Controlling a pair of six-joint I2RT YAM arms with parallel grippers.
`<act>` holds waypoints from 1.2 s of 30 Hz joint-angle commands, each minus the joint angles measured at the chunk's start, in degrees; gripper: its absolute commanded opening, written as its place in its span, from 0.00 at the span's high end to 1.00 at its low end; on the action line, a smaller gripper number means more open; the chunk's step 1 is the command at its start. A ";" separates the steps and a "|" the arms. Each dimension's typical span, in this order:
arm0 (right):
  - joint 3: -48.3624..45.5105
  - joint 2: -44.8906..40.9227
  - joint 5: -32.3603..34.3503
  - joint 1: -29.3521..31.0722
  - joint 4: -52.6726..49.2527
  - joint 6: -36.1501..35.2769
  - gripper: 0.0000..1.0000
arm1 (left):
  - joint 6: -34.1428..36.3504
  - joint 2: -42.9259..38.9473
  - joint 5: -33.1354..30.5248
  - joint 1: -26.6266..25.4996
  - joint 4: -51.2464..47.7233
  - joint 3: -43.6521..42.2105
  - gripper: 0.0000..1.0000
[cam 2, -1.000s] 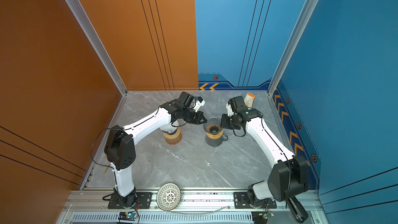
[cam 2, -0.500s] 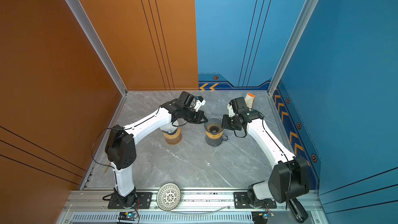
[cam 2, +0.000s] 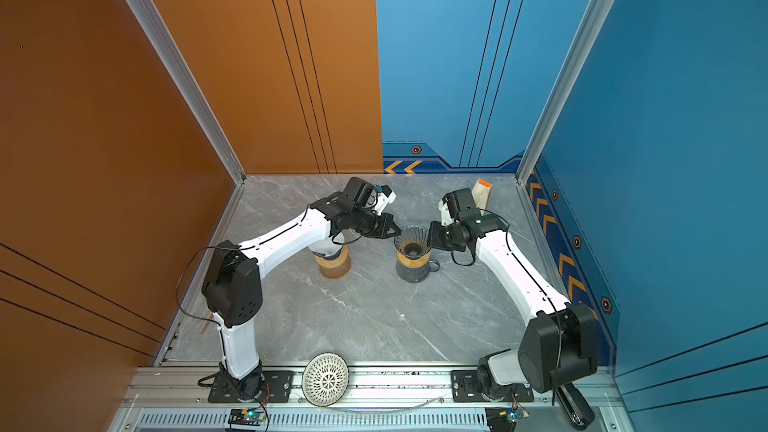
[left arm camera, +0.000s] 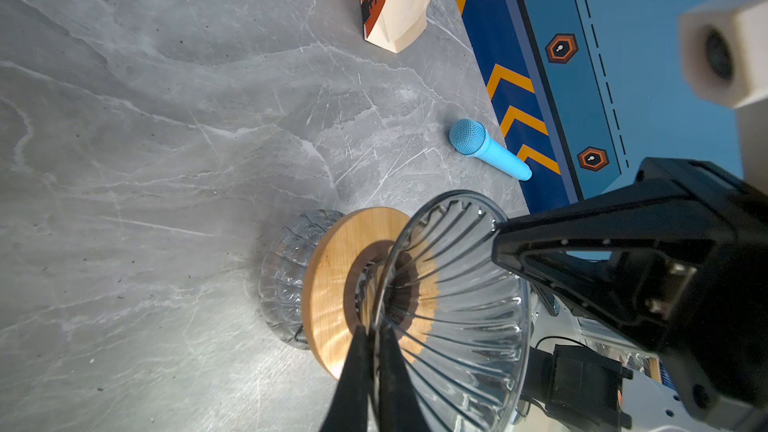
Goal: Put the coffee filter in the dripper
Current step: 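Hold the seated dripper with both grippers, then open the right gripper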
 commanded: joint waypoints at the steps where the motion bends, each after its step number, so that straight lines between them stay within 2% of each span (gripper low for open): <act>1: -2.55 3.81 6.30 0.82 -7.10 -0.51 1.00 | 1.11 2.71 -3.65 0.25 -6.32 -3.27 1.00; 7: -3.45 3.11 8.65 1.99 -6.11 -0.37 1.00 | 0.93 2.76 -3.21 0.30 -6.31 -4.08 1.00; 16: -6.24 0.05 7.64 2.34 -2.07 0.64 0.99 | 1.20 1.29 -3.31 0.24 -6.30 -3.58 1.00; 26: -2.42 -1.19 4.44 2.18 -2.21 1.14 0.87 | 1.19 0.39 -1.39 0.00 -6.38 0.48 0.88; 29: -1.58 -1.87 4.54 2.14 -2.45 1.38 0.80 | 1.28 0.40 -1.02 -0.08 -6.35 1.74 0.83; 36: 0.88 -3.47 5.17 2.03 -4.07 1.20 0.73 | 1.63 0.09 -0.58 -0.35 -6.35 3.55 0.74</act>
